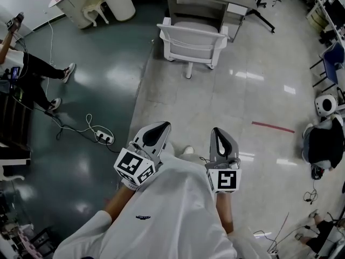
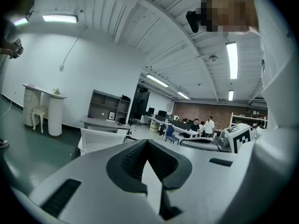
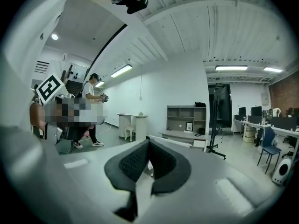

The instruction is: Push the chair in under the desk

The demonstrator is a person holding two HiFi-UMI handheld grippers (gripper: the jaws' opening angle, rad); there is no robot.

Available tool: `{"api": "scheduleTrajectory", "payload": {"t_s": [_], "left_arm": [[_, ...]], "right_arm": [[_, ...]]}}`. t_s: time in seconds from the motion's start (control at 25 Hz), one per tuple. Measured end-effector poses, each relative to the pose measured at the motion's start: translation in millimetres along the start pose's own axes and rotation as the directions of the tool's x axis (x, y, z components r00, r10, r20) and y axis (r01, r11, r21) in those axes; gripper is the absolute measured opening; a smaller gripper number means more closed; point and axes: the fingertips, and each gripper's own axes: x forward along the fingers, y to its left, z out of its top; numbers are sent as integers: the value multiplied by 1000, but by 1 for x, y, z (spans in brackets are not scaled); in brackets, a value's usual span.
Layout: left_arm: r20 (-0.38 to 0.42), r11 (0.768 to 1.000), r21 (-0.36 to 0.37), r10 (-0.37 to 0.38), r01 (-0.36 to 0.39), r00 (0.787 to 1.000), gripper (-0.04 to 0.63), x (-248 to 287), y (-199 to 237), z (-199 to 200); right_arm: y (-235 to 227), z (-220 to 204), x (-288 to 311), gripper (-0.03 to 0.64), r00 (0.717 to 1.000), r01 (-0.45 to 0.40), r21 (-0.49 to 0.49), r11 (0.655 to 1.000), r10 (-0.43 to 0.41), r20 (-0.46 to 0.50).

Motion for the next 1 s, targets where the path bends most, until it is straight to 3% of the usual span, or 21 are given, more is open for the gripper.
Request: {"api": "scheduleTrajectory", "payload": {"t_s": [0.4,1.0], "left_arm": [[32,999,-15,42,-42,999,8,37,47,24],[97,998,-57,-12,18,995,8,146,219,109]], "right_arm": [[-26,7,65,12,999,12,14,1000,-12,39],[-56,58,275,12,998,52,-5,999,-51,44]]}}
